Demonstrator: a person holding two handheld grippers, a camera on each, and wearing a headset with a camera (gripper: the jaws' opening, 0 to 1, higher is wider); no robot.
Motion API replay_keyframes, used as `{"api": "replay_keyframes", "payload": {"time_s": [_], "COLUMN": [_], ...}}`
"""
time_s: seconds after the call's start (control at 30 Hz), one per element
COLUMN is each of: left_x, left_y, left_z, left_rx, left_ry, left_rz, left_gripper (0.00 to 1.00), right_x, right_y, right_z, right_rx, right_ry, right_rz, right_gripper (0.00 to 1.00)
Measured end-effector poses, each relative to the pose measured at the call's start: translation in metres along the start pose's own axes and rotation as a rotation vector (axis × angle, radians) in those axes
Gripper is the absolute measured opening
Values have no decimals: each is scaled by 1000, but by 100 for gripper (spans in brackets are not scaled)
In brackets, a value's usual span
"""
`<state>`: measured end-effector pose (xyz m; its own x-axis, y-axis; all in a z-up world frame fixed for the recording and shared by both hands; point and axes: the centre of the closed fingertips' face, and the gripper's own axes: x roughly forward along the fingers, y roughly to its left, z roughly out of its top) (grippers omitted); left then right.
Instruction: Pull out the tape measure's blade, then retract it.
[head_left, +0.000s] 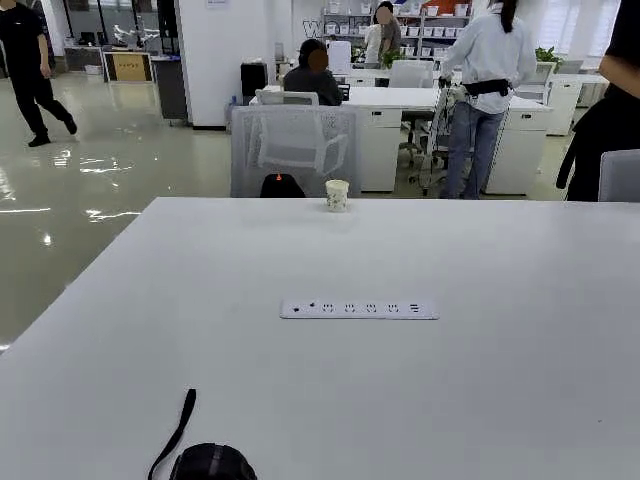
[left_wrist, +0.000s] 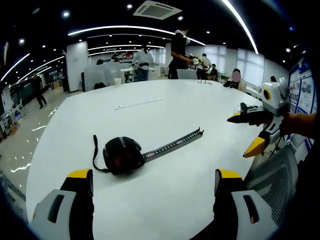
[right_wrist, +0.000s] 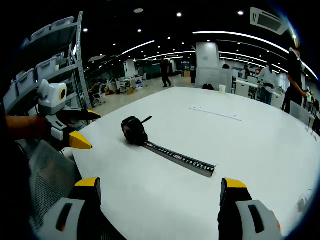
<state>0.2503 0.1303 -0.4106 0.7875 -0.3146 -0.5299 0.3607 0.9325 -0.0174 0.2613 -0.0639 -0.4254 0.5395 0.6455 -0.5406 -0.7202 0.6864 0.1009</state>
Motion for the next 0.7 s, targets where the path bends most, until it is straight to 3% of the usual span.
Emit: {"api": "replay_keyframes", "payload": {"time_s": [0.43,0.7], "left_x": [4,6], "left_y": [-3,-2], "left_z": [0,-1], "left_rx": [-11,-17], "left_ry": [-7,-5], "left_rz": [4,13], "left_gripper": [99,99], "right_x": [-1,0], "right_y": [-2,0], "right_z": [-1,-5], "right_rx": [4,-13], "right_ry": [-2,13], "right_rz": [4,35], "right_gripper": [99,99]}}
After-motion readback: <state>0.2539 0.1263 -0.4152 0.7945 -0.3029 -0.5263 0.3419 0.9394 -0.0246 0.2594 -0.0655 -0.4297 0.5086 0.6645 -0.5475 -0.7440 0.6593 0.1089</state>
